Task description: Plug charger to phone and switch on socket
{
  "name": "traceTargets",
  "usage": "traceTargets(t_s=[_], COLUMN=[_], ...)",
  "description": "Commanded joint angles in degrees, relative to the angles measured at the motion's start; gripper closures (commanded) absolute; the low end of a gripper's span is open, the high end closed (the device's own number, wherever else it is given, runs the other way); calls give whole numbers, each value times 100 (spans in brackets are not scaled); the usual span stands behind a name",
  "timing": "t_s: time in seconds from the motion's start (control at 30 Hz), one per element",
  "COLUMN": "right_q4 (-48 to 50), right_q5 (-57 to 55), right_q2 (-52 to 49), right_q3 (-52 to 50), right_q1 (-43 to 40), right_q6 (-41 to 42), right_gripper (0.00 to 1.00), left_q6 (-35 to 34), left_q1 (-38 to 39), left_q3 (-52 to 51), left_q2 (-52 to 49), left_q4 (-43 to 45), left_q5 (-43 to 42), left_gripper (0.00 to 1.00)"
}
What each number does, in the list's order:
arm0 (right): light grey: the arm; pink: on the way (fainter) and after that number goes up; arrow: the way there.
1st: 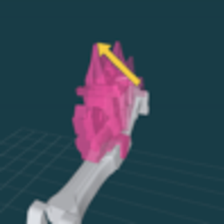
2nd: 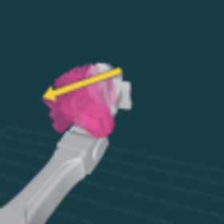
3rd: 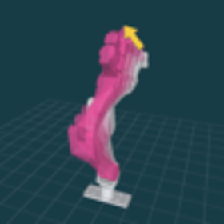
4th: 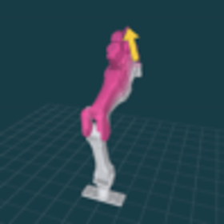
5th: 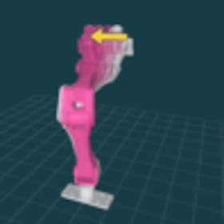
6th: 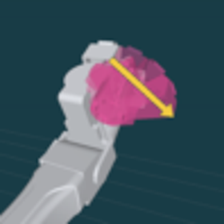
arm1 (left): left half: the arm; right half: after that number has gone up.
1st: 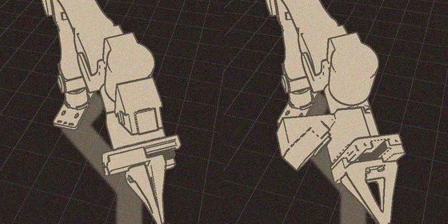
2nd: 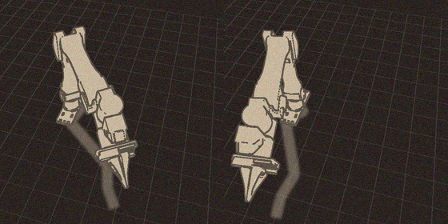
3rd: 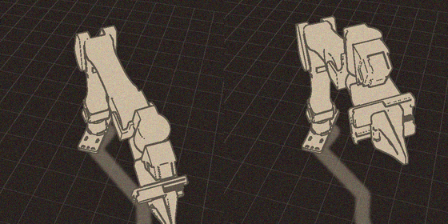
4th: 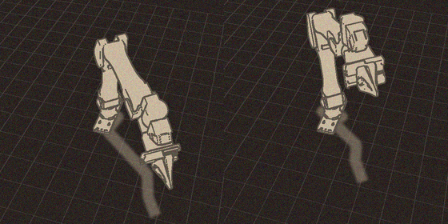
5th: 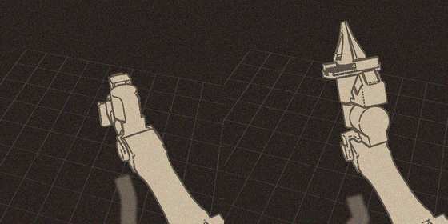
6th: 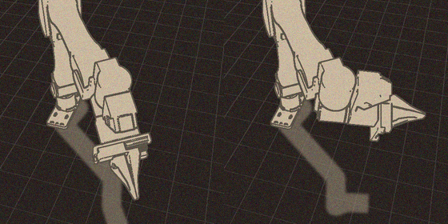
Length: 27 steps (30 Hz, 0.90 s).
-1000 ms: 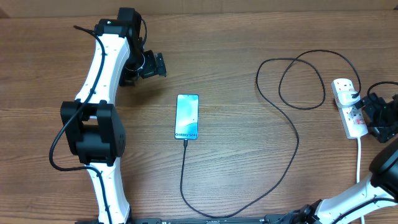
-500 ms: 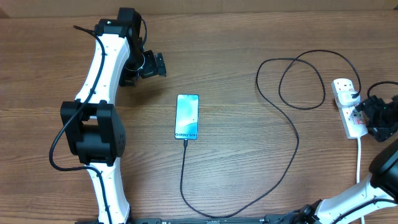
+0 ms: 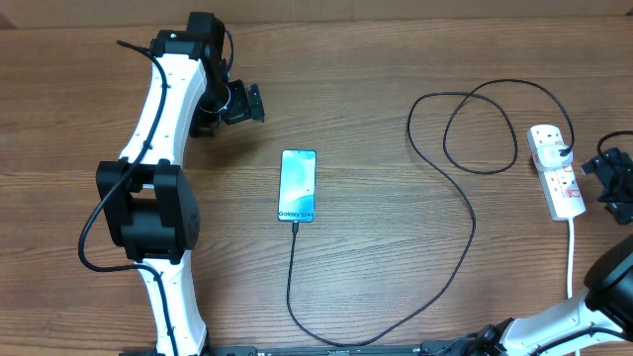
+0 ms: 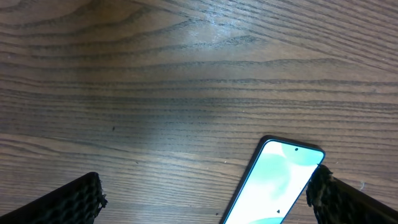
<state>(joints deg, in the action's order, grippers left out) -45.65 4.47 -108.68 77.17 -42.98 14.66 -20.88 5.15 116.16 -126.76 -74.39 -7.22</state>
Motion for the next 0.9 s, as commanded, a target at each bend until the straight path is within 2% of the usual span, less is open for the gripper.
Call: traceTargets(t_s=[0.0, 0.2, 0.4, 0.87], right_q4=[-17, -24, 142, 382], right_q5=[15, 11, 13, 11], right_q2=[131, 131, 131, 120], right_q3=[-20, -24, -24, -50], right_q1=[17, 22, 22, 188], right_q6=[57, 72, 63, 9], right_gripper=[24, 28, 19, 18], left_q6=[9, 9, 9, 9], left_q1=[11, 11, 11, 11], left_q3=[98, 98, 98, 98], left_q2=[55, 55, 55, 55], left_q4=[-13, -13, -13, -13], left_q5=[35, 35, 37, 35], left_gripper=[0, 0, 0, 0])
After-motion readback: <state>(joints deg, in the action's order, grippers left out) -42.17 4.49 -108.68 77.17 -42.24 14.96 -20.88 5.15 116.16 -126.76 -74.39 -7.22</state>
